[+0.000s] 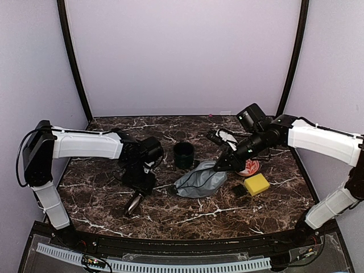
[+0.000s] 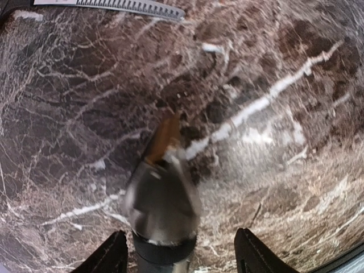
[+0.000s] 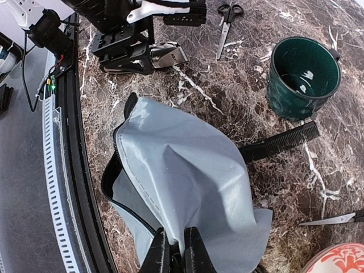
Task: Sort the hair-cutting tools
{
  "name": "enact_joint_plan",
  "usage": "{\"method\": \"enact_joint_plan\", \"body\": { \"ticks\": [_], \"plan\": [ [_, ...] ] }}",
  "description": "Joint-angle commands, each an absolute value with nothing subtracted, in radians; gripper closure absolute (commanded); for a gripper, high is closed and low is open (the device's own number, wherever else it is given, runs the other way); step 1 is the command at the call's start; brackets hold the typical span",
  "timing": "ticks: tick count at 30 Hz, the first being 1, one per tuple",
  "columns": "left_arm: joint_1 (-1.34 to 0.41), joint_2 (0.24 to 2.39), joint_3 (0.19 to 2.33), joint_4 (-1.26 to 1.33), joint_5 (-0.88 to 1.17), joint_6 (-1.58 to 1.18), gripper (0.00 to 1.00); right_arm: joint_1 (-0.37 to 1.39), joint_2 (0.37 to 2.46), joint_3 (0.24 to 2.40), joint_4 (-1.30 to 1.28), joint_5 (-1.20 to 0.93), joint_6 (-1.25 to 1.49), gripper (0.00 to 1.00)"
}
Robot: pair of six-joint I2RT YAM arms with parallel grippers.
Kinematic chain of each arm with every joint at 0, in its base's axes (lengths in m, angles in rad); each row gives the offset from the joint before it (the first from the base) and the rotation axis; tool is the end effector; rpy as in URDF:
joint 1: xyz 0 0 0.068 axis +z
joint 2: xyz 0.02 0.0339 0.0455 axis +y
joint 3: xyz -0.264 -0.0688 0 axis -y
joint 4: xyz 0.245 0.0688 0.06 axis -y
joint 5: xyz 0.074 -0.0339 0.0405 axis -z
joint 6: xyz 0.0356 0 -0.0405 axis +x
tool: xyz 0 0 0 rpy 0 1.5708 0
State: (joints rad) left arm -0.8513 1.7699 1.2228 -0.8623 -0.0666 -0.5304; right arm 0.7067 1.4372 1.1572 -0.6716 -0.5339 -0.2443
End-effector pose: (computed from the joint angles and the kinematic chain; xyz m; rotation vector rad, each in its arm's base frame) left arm 0.2194 -0.2468 0.1880 0.4672 2.9370 -0.0769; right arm 0.2146 0.2070 0.2799 -1.3547 2.1477 0.8588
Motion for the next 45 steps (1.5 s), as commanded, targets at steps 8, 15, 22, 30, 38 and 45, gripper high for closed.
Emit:
{"method": "enact_joint_plan", "body": {
  "ticks": [8,15,22,30,38,45],
  "plan": [
    [-0.818,1.864,1.292,-0.888,-0.078,-0.474,0.36,0.716,1.425,1.114,-0.629,-0.563,-0.207,1.00],
    [-0.818,1.909,1.329,-0.922,-0.063,-0.448,0.50,0.716,1.441,1.111,-0.629,-0.573,-0.193,1.00],
    [-0.818,1.841,1.318,-1.005,-0.023,-0.422,0.77,0.716,1.439,1.093,-0.624,-0.578,-0.186,1.00],
    [-0.818,1.645,1.380,-0.998,0.056,-0.390,0.92,0.716,1.457,1.079,-0.609,-0.577,-0.184,1.00],
    [-0.929,1.407,1.320,-0.465,0.139,-0.277,1.00,0.716,1.494,1.082,-0.609,-0.598,-0.183,1.00],
    [-1.051,1.354,1.108,0.197,0.181,-0.153,1.00,0.716,1.521,1.083,-0.612,-0.654,-0.171,1.00]
  ]
}}
